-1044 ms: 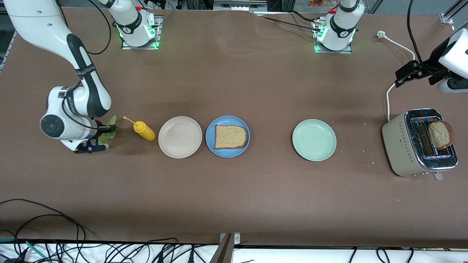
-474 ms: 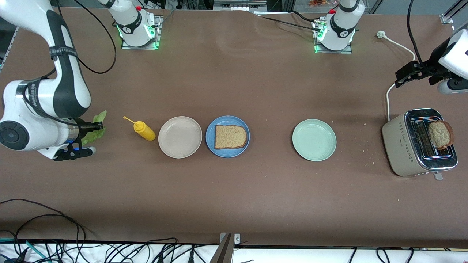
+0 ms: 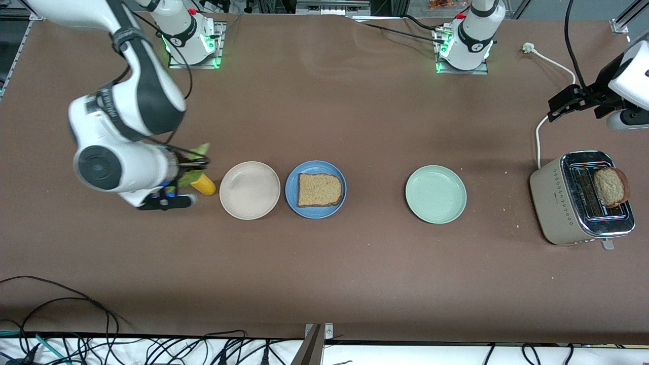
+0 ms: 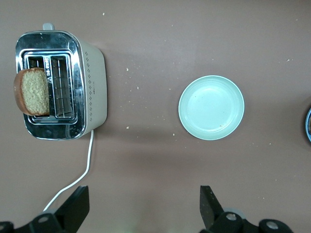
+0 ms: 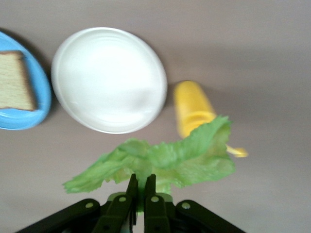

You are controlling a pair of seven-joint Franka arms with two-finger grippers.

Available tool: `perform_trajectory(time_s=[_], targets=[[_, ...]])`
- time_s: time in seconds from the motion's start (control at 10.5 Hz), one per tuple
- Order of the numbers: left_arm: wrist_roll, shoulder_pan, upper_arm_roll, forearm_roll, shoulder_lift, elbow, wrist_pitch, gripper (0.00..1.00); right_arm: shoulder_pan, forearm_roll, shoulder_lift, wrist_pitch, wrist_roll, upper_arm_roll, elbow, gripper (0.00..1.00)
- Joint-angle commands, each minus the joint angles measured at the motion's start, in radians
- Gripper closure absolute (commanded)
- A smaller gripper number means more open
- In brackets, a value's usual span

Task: Make sandwich in blue plate with both arms
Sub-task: 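Place the lettuce on the bread in the blue plate, release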

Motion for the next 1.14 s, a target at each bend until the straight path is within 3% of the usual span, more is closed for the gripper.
perform_trajectory(time_s=[0.0, 0.38, 0.66, 0.76, 0.85, 1.04], targets=[[-0.001, 0.005, -0.008, 0.037, -0.006, 0.002, -0.007, 0.00, 0.131, 0.017, 0.074, 0.124, 0.161, 0.033, 0.029, 0.92], [-0.001, 0.014, -0.005, 0.037, -0.004, 0.002, -0.007, 0.00, 0.285, 0.011, 0.201, 0.507, 0.258, 0.030, 0.033, 0.92], [-0.001, 0.014, -0.007, 0.036, -0.004, 0.002, -0.007, 0.00, 0.320, 0.008, 0.289, 0.635, 0.259, 0.030, 0.030, 0.89], [-0.001, 0.014, -0.007, 0.036, -0.004, 0.002, -0.007, 0.00, 0.336, -0.012, 0.293, 0.635, 0.258, 0.024, 0.029, 0.82], [-0.001, 0.014, -0.007, 0.036, -0.004, 0.004, -0.007, 0.00, 0.336, -0.042, 0.312, 0.637, 0.259, 0.021, 0.029, 0.59], [-0.001, 0.014, -0.007, 0.036, -0.004, 0.002, -0.007, 0.00, 0.348, -0.071, 0.344, 0.668, 0.258, 0.021, 0.029, 0.00]])
